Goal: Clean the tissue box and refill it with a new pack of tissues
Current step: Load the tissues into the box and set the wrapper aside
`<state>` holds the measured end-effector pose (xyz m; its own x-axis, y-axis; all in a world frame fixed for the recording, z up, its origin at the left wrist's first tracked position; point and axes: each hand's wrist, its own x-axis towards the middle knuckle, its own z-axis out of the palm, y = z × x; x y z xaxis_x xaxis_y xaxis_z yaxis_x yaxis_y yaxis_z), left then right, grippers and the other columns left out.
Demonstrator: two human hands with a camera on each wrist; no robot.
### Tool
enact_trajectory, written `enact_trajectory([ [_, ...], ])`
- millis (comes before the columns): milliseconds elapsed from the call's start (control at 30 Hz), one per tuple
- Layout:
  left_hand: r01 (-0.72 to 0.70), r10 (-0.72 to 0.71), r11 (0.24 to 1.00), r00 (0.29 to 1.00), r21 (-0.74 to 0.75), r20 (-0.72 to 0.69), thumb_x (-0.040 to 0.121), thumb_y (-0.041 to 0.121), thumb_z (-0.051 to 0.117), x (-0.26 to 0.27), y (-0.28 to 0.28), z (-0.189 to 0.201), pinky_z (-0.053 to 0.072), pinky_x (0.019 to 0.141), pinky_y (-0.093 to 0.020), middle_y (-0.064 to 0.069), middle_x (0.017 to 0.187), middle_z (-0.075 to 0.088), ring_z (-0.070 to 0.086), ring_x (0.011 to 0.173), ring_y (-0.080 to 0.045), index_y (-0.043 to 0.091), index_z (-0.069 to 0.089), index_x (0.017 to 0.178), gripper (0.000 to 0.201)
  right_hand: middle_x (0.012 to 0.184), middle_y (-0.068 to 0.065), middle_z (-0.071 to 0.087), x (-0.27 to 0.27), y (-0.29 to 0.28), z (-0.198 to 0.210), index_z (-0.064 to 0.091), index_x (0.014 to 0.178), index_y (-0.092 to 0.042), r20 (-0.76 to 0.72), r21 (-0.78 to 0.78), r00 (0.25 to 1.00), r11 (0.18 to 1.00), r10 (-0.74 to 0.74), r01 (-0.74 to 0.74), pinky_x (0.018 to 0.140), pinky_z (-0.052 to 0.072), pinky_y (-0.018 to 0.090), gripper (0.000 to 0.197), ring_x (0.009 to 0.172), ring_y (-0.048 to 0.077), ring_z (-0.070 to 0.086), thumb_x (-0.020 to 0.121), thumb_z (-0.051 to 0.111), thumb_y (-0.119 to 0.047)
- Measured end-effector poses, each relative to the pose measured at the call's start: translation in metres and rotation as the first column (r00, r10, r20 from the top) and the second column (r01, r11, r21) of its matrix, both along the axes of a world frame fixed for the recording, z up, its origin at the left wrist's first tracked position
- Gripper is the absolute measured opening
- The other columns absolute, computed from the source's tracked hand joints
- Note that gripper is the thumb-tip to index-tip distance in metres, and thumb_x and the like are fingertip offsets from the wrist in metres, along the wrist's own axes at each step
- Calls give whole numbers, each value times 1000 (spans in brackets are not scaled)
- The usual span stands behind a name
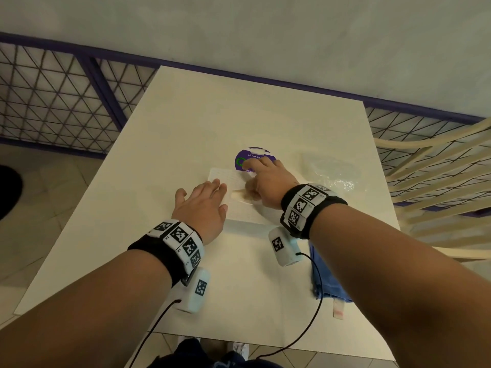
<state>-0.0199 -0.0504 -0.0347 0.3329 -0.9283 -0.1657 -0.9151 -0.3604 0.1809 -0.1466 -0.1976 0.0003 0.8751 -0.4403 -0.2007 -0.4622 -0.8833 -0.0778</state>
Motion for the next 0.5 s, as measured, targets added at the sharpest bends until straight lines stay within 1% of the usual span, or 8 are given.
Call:
enact_trajectory([
  [100,0,0,1000,1000,8,-4,98,37,23,0,0,0,13,108,-47,12,157,11,14,142,-7,30,16,148,51,133,-1,39,-3,2,-1,66,85,-16,24,98,997,993,-75,72,89,45,38,13,111,24,43,81,59,-6],
  [167,2,-2,1000,1000,8,-4,98,37,23,0,0,0,13,108,-47,12,157,11,14,142,-7,30,16,148,51,125,2,43,-6,3,-3,65,86,-10,50,157,994,983,-102,93,85,48,38,16,104,24,46,80,56,1],
  [233,1,-1,1000,1000,0,-7,98,37,24,0,0,-1,13,107,-47,11,157,12,14,142,-8,29,17,148,51,116,5,47,-8,2,-2,61,84,-8,88,215,985,969,-146,124,82,47,33,16,93,22,49,80,54,6],
  [267,0,0,1000,1000,-1,-9,98,36,24,-1,0,-1,13,107,-46,11,157,13,15,142,-8,29,17,148,51,111,6,48,-9,1,0,59,81,-9,108,240,977,958,-186,156,79,46,30,18,87,21,49,81,53,7],
  [300,1,-1,1000,1000,-1,-10,98,36,24,-1,0,-1,13,107,-46,11,157,12,15,142,-8,29,17,147,51,104,5,49,-10,-1,2,55,78,-12,128,267,960,941,-250,209,75,43,27,22,82,20,48,80,51,9],
  [367,5,-5,1000,1000,0,-9,98,36,24,0,0,-1,12,107,-46,11,157,12,14,142,-8,29,17,147,51,85,0,49,-11,-6,6,47,71,-14,171,339,895,878,-412,339,64,37,23,27,77,19,47,77,43,12],
  [433,7,-7,1000,1000,0,-1,98,36,25,0,0,-1,13,107,-46,12,157,12,15,142,-8,30,17,147,50,70,-4,45,-12,-11,10,44,73,-13,200,401,830,817,-520,415,57,34,22,24,73,19,44,81,39,9],
  [500,7,-7,1000,1000,-8,12,97,36,26,-1,0,-1,14,106,-46,11,157,14,17,141,-8,30,20,146,50,70,-3,47,-13,-13,14,47,80,-12,189,428,823,799,-536,423,57,35,24,19,71,19,44,86,40,4],
])
